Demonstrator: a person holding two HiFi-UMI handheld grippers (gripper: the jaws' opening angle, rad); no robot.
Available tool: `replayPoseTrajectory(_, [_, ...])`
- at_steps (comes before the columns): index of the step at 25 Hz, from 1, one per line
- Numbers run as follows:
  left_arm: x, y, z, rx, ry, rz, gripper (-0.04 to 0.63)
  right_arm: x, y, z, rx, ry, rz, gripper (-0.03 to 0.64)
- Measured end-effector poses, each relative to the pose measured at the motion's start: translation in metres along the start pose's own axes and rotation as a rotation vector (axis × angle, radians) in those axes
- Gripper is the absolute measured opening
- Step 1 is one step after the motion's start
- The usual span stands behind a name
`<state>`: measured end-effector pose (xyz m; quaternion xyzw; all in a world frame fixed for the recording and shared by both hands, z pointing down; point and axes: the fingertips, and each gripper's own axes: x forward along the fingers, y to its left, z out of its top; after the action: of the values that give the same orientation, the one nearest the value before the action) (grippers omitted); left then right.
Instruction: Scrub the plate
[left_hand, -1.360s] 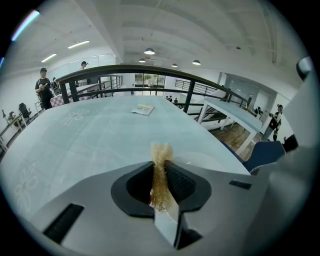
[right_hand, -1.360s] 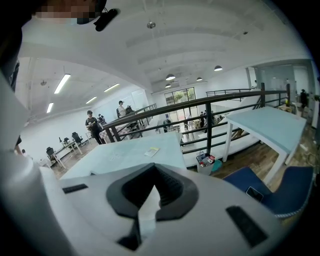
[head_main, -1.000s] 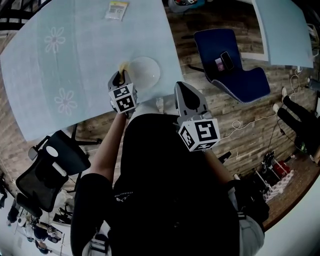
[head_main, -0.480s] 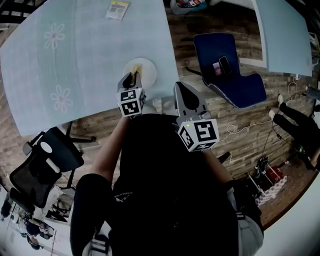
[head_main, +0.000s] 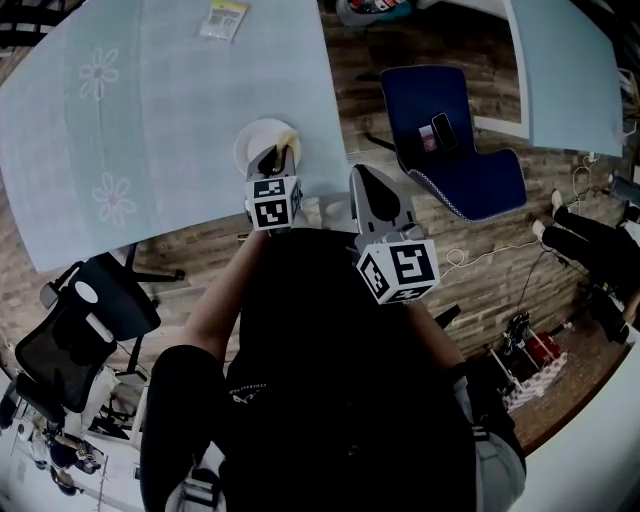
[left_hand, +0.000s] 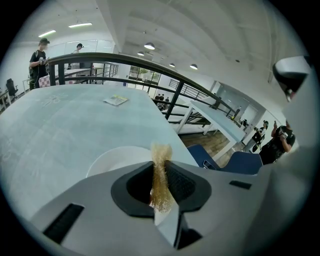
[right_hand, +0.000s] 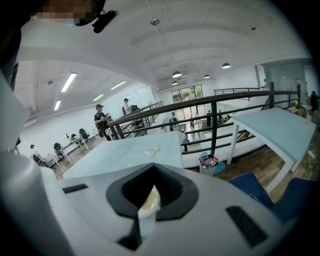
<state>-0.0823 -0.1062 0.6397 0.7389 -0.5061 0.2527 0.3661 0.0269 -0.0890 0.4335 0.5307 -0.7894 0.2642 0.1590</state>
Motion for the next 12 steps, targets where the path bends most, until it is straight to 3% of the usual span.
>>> replayPoseTrajectory(12, [0.014,0.007,-0.010,0.055,0.049,0.047,0.069,0.001,-0.005,-0.001,-0.003,0.011,-0.001,0.009])
